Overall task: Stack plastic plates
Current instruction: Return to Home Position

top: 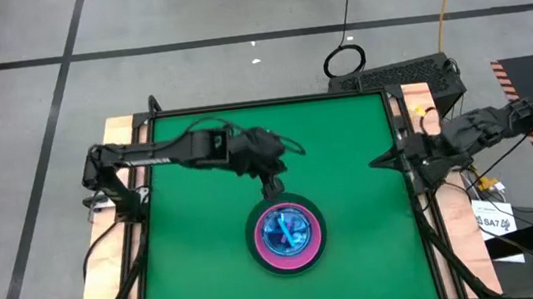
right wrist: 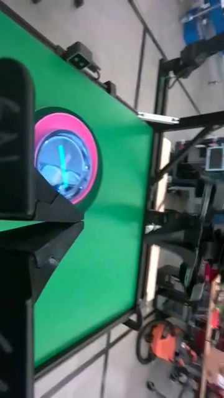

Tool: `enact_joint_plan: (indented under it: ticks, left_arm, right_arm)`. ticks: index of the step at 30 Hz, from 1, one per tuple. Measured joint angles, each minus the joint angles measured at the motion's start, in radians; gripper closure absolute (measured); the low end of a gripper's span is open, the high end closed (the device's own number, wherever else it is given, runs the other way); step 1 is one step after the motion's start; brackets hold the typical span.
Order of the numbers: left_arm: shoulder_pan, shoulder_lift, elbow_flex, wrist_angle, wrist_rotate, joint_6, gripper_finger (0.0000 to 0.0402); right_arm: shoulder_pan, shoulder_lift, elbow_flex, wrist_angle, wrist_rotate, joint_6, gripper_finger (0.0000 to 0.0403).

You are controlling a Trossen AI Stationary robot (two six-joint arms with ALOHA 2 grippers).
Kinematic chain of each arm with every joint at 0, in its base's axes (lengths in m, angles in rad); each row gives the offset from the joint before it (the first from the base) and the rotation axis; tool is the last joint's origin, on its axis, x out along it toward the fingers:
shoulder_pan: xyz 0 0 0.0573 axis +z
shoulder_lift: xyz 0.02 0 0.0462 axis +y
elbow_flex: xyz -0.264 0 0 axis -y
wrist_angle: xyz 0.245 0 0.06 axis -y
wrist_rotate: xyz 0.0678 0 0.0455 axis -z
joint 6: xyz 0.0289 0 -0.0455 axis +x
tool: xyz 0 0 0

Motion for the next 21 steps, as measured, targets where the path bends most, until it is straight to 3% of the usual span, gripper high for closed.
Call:
enact_joint_plan:
  ticks: [5,9,15,21]
  left_arm:
    - [0.056,-0.008,0.0,0.001,0.001,0.175,0.0396]
    - [0.061,-0.028,-0.064,0.089,0.012,0.225,0.0397]
    - [-0.003,-0.133,-0.402,0.29,0.054,0.155,0.0398]
    - [-0.065,-0.304,-0.699,0.499,0.018,0.051,0.0398]
  right_arm:
    - [-0.016,-0.05,-0.009,0.009,0.018,-0.032,0.0402]
    - [-0.016,-0.108,-0.112,0.115,0.053,0.006,0.0402]
    - [-0.015,-0.146,-0.326,0.386,0.056,0.038,0.0402]
    - [-0.016,-0.146,-0.524,0.646,0.103,-0.026,0.0403]
